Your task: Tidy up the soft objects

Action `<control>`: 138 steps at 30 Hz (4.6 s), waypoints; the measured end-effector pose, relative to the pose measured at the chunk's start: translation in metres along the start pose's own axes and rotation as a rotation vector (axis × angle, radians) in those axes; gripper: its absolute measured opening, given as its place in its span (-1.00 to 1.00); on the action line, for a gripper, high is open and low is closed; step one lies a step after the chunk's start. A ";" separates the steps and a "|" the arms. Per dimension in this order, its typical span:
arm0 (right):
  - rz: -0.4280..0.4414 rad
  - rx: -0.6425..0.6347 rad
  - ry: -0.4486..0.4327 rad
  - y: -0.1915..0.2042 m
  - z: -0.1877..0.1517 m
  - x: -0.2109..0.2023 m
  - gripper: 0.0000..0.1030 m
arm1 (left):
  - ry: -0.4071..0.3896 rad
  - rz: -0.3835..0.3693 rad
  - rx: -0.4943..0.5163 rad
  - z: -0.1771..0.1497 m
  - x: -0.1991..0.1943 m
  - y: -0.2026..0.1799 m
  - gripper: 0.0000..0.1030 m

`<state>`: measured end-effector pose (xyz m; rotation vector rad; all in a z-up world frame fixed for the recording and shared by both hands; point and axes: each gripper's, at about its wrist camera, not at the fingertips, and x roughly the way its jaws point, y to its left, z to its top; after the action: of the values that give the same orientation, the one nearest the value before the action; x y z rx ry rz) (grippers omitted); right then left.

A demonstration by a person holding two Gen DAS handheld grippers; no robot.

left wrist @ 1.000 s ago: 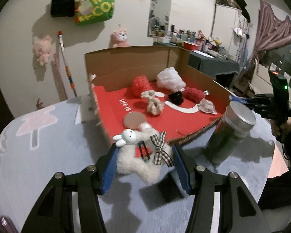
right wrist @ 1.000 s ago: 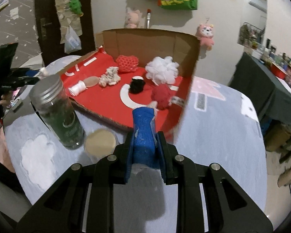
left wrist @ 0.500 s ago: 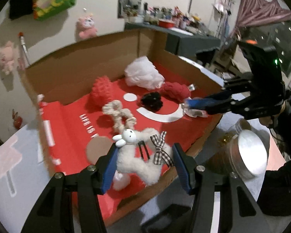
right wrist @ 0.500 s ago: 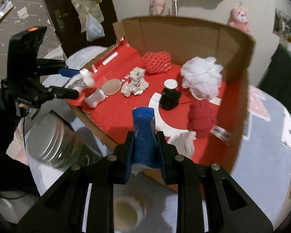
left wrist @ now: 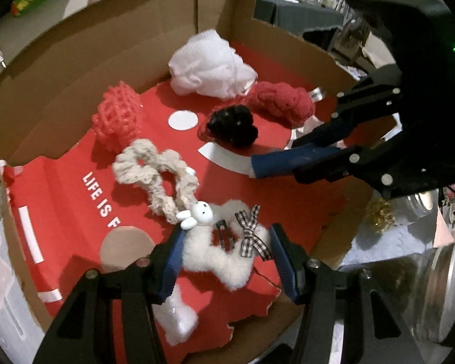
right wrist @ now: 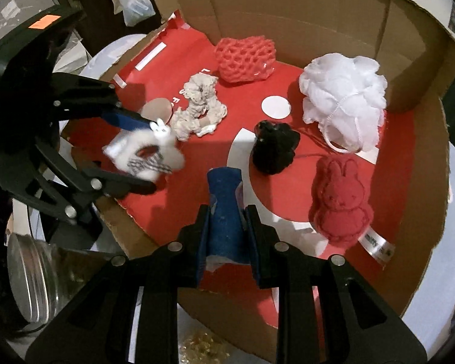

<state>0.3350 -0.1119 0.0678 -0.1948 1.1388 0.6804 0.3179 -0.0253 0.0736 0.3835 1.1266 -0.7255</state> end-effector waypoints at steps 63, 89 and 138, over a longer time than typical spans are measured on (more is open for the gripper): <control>-0.290 0.286 -0.176 0.019 -0.032 -0.053 0.49 | -0.260 0.181 -0.449 -0.049 -0.070 -0.004 0.99; -0.343 0.361 -0.162 0.014 -0.045 -0.025 0.49 | -0.198 0.303 -0.538 -0.057 -0.039 0.002 1.00; -0.364 0.376 -0.193 0.015 -0.053 -0.028 0.49 | -0.203 0.307 -0.555 -0.063 -0.039 0.004 1.00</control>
<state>0.2789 -0.1368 0.0730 -0.0126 0.9908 0.1529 0.2688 0.0287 0.0840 0.0062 0.9990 -0.1599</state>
